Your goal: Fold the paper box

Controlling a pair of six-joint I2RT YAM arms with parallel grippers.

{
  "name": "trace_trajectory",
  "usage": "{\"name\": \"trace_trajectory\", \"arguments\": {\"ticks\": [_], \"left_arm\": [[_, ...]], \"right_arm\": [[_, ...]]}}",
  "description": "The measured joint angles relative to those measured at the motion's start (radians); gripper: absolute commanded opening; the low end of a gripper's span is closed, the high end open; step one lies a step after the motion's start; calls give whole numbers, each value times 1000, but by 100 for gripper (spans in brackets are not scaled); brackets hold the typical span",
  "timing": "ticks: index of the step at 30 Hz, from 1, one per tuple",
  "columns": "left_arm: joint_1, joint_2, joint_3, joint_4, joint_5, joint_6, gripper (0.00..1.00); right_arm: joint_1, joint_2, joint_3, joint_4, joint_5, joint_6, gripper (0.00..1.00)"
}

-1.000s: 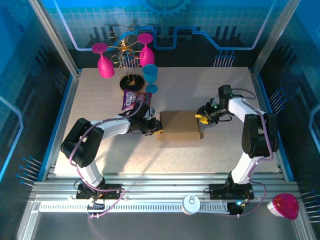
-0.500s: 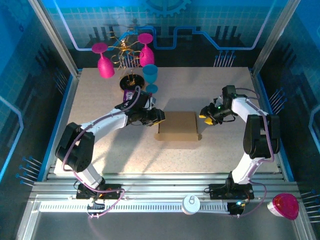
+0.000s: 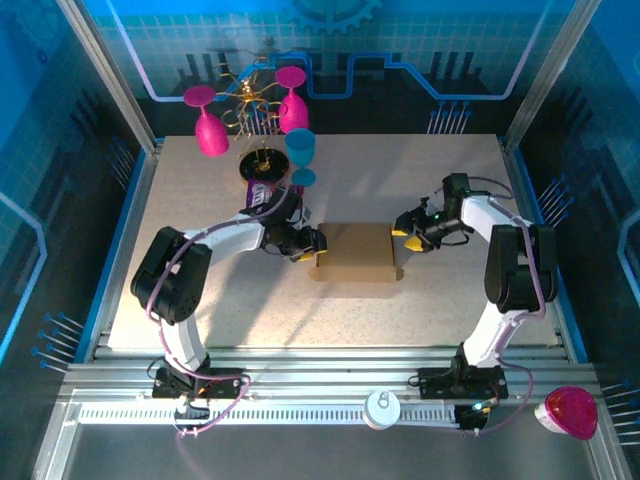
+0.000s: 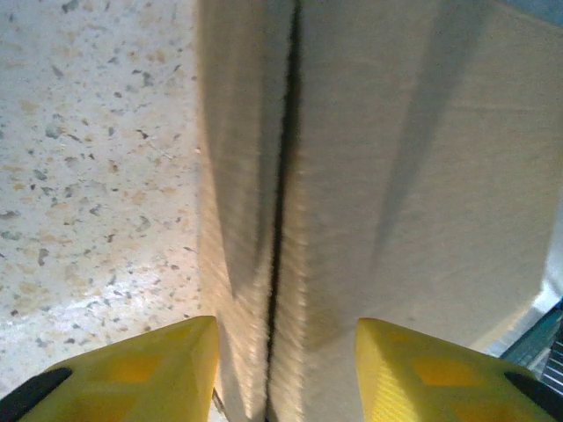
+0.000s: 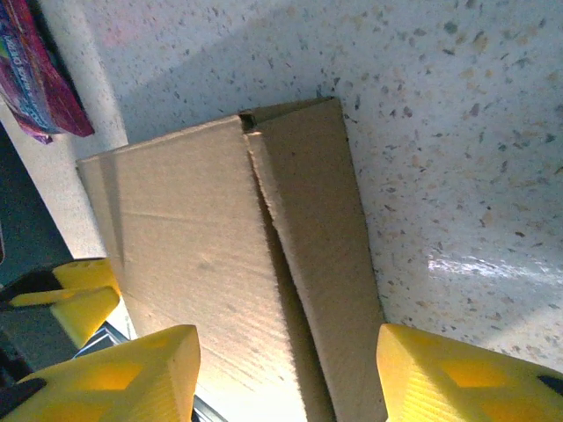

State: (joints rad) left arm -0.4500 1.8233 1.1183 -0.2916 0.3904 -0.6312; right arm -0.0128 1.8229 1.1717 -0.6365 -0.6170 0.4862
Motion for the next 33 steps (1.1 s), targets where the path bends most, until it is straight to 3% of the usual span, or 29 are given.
{"name": "trace_trajectory", "arguments": {"ticks": [17, 33], "left_arm": [[8, 1, -84, 149, 15, 7, 21], [43, -11, -153, 245, 69, 48, 19]], "right_arm": [[0, 51, -98, 112, -84, -16, 58], [0, 13, -235, 332, -175, 35, 64]]}}
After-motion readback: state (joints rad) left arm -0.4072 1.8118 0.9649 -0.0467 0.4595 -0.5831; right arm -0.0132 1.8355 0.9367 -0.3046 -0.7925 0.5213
